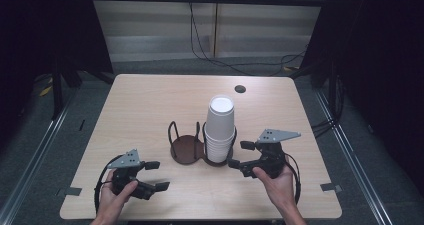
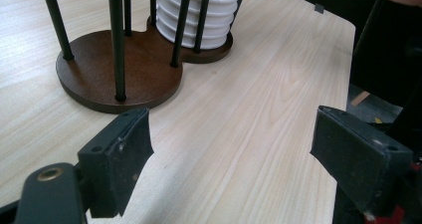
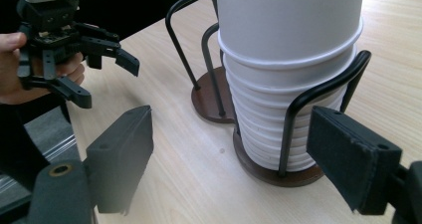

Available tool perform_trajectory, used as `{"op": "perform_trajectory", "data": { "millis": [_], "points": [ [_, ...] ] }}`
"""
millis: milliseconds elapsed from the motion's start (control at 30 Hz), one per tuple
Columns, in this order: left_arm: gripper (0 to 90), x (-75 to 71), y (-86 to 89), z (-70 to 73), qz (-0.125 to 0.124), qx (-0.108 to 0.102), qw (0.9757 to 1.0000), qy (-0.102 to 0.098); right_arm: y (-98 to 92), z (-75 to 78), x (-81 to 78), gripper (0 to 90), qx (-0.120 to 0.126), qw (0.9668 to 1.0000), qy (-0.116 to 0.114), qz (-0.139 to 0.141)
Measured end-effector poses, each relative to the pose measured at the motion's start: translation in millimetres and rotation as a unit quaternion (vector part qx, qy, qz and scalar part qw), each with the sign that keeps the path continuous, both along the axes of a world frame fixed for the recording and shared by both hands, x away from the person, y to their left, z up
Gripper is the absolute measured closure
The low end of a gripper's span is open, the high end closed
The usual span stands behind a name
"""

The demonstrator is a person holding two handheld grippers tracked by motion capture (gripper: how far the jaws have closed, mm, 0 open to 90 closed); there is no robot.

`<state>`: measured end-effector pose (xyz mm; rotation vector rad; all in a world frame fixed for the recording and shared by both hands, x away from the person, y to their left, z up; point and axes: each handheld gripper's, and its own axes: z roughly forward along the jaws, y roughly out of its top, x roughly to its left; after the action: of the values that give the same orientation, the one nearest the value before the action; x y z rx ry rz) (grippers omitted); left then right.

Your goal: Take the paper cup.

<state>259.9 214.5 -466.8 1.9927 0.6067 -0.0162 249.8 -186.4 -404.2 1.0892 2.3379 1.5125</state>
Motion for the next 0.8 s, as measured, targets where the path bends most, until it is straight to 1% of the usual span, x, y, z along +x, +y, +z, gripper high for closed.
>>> {"op": "perform_trajectory", "data": {
  "millis": [100,133,167,200,233,267,300,333,433,500,533,600,700,733,767,800],
  "points": [
    [15.8,-0.2,0.1,0.1,-0.001,-0.001,1.0,0.001,-1.4,4.0,1.9,18.6,0.0,1.0,0.002,0.003],
    [15.9,0.0,0.7,1.0,-0.003,0.002,1.0,0.001,-2.2,9.1,3.2,18.6,-0.003,1.0,0.0,0.001],
    [15.9,0.3,1.7,2.1,0.001,0.006,1.0,-0.004,-2.2,9.1,3.2,18.6,-0.003,1.0,0.0,0.001],
    [15.8,1.4,4.7,2.7,0.012,0.005,0.9999,-0.01,-2.6,14.1,5.5,18.3,-0.003,1.0,-0.002,0.002],
    [15.8,1.4,4.7,2.7,0.012,0.005,0.9999,-0.01,-2.6,14.1,5.5,18.3,-0.003,1.0,-0.002,0.002],
    [15.8,2.2,6.9,1.4,0.018,0.003,0.9998,-0.007,-3.4,19.2,7.8,16.2,0.005,1.0,-0.007,-0.001],
    [16.2,2.2,6.9,1.4,0.018,0.003,0.9998,-0.007,-3.4,19.2,7.8,16.2,0.005,1.0,-0.007,-0.001],
    [16.5,1.0,6.0,1.0,0.014,0.007,0.9999,-0.002,-4.3,23.7,11.5,16.2,0.018,0.9998,-0.002,0.004],
    [16.4,-0.3,4.1,1.5,0.007,0.007,0.9999,-0.005,-3.7,28.2,14.7,16.2,0.017,0.9999,-0.002,0.001],
    [16.4,-1.6,2.0,1.7,0.004,0.012,0.9999,-0.009,-2.6,32.5,18.1,16.2,0.015,0.9999,-0.001,0.003],
    [16.4,-2.0,0.9,1.6,-0.002,0.014,0.9998,-0.011,-1.2,36.8,20.6,16.1,0.008,0.9999,-0.006,0.0],
    [16.4,-2.3,0.3,1.6,-0.004,0.013,0.9999,-0.008,-0.5,39.2,21.8,16.1,0.007,1.0,-0.006,0.002],
    [16.4,-2.2,0.3,1.8,-0.007,0.013,0.9999,-0.01,-0.7,48.0,24.4,16.1,0.014,0.9998,-0.011,0.005],
    [16.4,-2.1,0.3,1.7,-0.009,0.013,0.9998,-0.008,-1.0,52.8,26.4,16.1,0.012,0.9998,-0.013,0.006],
    [16.4,-2.1,0.3,1.7,-0.009,0.013,0.9998,-0.008,-1.0,52.8,26.4,16.1,0.012,0.9998,-0.013,0.006],
    [16.4,-2.4,-0.1,1.6,-0.009,0.013,0.9999,-0.006,-1.5,56.7,29.1,16.1,0.011,0.9998,-0.013,0.006]
  ]
}}
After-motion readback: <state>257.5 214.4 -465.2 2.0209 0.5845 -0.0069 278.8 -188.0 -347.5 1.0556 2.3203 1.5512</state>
